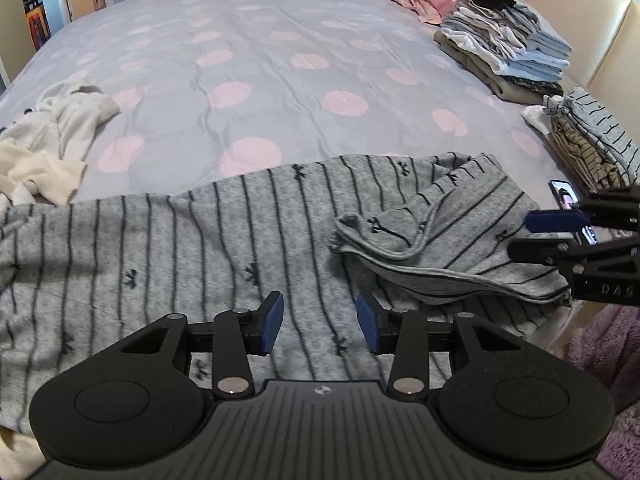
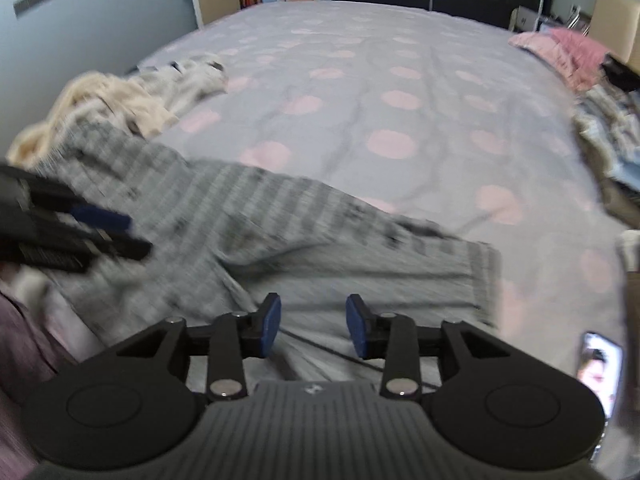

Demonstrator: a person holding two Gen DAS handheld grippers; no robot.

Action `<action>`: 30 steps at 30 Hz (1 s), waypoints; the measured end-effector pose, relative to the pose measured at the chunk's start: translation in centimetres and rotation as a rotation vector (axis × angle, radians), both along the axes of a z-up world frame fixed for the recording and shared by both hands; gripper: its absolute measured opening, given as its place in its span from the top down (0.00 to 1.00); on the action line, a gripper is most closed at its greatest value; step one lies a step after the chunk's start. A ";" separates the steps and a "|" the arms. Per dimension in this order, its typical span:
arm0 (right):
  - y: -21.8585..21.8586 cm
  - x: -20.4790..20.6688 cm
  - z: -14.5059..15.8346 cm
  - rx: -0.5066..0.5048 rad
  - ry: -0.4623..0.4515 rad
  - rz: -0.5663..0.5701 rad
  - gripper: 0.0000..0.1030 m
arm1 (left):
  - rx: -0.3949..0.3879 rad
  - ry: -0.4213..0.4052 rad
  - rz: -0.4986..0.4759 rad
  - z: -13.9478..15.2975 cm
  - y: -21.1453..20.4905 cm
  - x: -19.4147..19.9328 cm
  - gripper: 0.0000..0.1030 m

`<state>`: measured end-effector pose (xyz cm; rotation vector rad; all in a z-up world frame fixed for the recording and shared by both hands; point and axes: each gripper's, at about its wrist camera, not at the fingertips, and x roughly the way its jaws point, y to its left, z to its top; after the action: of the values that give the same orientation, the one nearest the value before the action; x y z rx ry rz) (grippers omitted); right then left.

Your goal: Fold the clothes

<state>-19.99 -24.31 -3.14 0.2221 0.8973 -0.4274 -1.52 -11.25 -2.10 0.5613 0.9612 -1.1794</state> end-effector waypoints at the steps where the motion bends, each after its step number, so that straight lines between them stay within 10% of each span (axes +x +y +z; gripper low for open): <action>1: -0.2 -0.7 -0.2 -0.022 0.015 -0.001 0.61 | 0.003 0.009 0.004 -0.2 -0.1 -0.3 0.63; 9: 0.2 -4.0 -3.2 -0.090 0.100 -0.005 0.60 | 0.021 0.077 0.021 -1.3 -1.1 -2.5 0.63; 30: -8.1 -3.0 -2.7 -0.012 -0.079 -0.201 0.60 | 0.058 0.146 -0.127 -3.2 -4.9 -6.6 0.63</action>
<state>-23.03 -32.42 -5.85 0.3178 0.7973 -0.6056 -8.10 -16.16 -5.28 0.5953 1.0998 -1.3237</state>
